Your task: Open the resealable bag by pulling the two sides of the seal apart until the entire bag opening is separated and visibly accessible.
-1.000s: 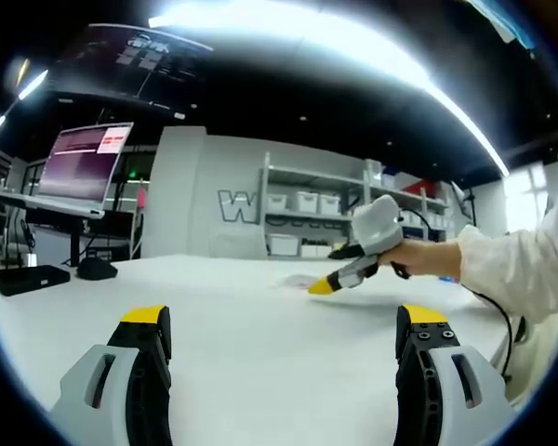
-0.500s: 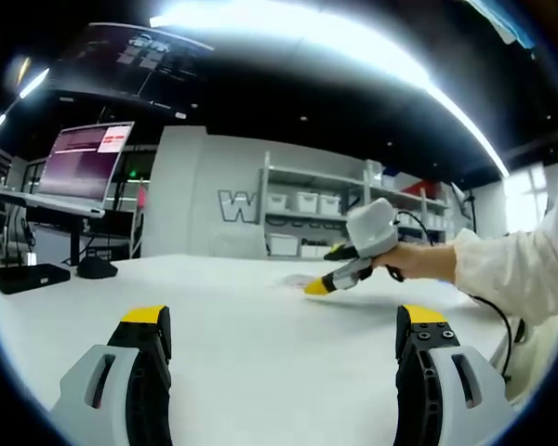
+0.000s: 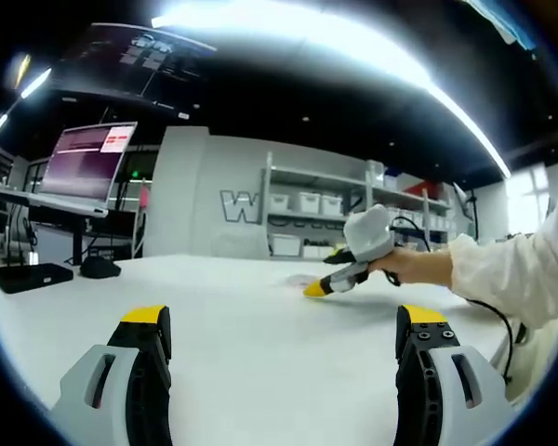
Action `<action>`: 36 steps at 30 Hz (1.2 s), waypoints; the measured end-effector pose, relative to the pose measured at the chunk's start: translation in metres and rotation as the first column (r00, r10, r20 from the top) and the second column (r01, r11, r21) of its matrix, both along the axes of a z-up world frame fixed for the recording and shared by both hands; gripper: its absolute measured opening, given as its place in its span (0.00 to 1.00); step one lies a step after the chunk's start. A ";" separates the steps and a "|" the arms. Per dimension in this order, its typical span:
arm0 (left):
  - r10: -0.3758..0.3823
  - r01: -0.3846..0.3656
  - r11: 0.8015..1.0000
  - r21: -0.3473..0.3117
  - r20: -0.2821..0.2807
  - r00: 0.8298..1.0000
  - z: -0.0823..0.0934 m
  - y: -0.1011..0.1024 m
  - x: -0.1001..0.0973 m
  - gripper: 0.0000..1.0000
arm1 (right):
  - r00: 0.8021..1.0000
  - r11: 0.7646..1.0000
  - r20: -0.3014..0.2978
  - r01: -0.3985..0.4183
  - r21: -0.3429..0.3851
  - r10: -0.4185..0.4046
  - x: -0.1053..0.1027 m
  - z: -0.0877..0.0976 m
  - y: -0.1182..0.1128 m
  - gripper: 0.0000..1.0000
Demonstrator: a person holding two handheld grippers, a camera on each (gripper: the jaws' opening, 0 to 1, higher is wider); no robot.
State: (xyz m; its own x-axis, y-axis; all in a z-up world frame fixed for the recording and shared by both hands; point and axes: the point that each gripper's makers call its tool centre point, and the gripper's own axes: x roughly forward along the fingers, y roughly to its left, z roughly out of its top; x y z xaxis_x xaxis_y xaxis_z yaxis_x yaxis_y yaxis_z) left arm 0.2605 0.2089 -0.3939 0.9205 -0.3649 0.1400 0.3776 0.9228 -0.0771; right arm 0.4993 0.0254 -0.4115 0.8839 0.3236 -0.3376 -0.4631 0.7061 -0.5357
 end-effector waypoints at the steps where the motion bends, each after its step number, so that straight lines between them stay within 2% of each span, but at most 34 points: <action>1: 0.000 0.000 1.000 0.000 0.000 1.000 0.000 0.000 0.000 1.00 | 1.000 1.000 0.000 0.000 0.000 0.000 0.000 0.000 0.000 0.66; 25: 0.002 -0.002 1.000 0.000 -0.005 1.000 -0.002 0.001 0.000 1.00 | 1.000 0.999 0.028 0.012 0.035 -0.013 0.020 -0.007 0.007 0.55; 32: 0.003 -0.003 1.000 -0.001 -0.007 1.000 -0.002 0.002 0.000 1.00 | 0.999 0.999 0.037 -0.009 0.044 0.007 0.021 -0.008 0.011 0.46; 36: 0.001 -0.001 1.000 -0.002 -0.006 1.000 -0.002 0.001 0.000 1.00 | 0.999 0.999 0.038 -0.039 0.032 0.038 0.020 -0.012 0.016 0.33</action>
State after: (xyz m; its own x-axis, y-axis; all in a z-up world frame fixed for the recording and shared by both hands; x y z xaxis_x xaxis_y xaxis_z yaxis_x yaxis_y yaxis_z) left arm 0.2605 0.2099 -0.3958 0.9215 -0.3642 0.1352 0.3766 0.9228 -0.0810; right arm 0.5190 0.0414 -0.4232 0.8825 0.3679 -0.2932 -0.4702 0.7058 -0.5298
